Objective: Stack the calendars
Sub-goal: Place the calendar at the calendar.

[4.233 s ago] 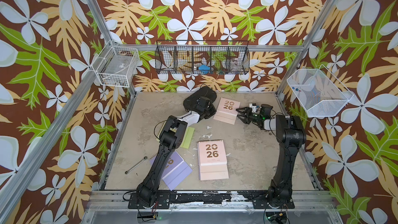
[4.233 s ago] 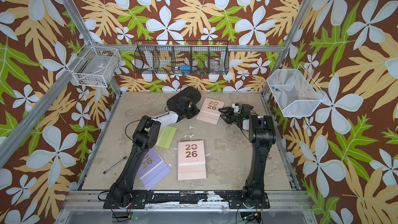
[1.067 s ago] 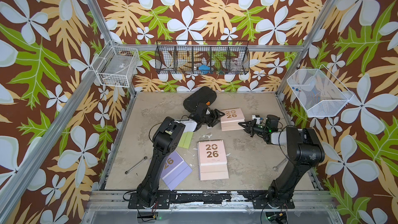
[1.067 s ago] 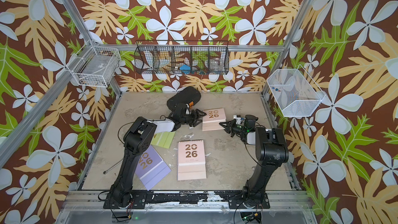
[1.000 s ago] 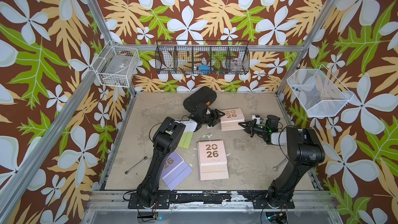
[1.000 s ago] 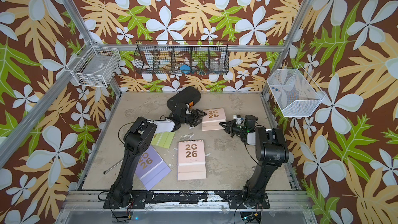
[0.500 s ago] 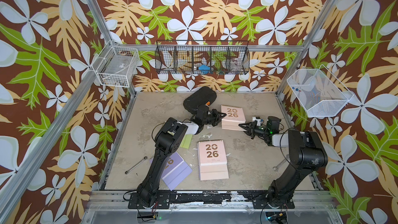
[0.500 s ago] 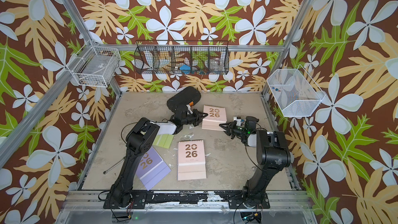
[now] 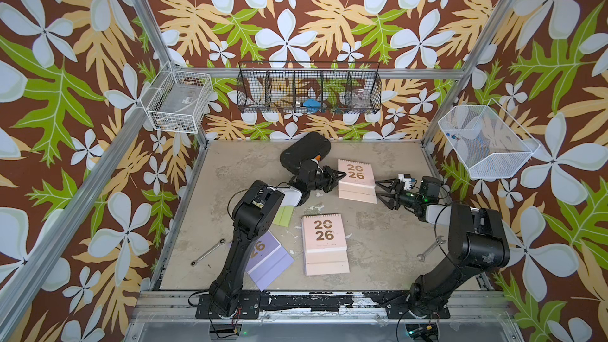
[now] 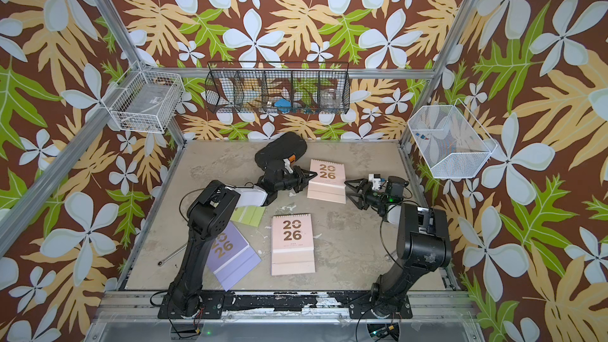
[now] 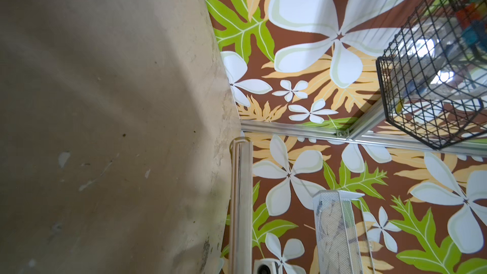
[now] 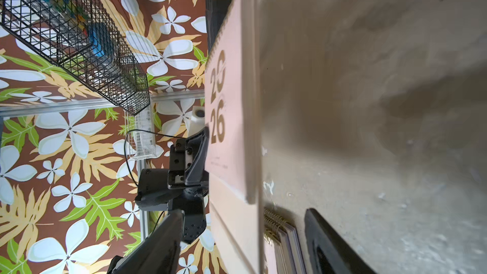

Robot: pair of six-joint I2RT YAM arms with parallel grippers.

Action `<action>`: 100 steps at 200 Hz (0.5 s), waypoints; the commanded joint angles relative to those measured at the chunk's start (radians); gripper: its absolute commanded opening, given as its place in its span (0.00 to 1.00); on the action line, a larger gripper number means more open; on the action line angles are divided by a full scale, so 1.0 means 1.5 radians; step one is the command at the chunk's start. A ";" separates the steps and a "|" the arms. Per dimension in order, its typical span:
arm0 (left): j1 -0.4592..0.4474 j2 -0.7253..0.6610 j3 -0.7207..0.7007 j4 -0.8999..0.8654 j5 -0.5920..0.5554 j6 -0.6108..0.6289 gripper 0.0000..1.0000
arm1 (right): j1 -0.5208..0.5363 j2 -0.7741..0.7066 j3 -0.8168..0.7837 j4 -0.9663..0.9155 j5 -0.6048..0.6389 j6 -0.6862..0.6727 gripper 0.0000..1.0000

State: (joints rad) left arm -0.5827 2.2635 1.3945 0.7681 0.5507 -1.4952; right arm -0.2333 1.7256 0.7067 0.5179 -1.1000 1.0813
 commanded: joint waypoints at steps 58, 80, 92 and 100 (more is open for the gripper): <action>-0.001 -0.059 -0.040 0.043 0.020 -0.004 0.05 | 0.019 0.056 0.097 0.088 -0.015 0.029 0.70; -0.001 -0.068 -0.049 0.042 0.023 -0.003 0.05 | 0.038 0.073 0.119 0.119 -0.015 0.060 0.66; -0.002 -0.073 -0.054 0.042 0.025 -0.002 0.06 | 0.048 0.081 0.125 0.146 -0.012 0.084 0.61; -0.001 -0.078 -0.059 0.042 0.025 -0.002 0.06 | 0.052 0.085 0.126 0.168 -0.010 0.101 0.56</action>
State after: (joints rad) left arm -0.5827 2.1689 1.3159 0.7750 0.5674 -1.5105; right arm -0.1734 1.8378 0.8841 0.6598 -1.1057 1.1545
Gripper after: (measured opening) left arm 0.147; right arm 0.611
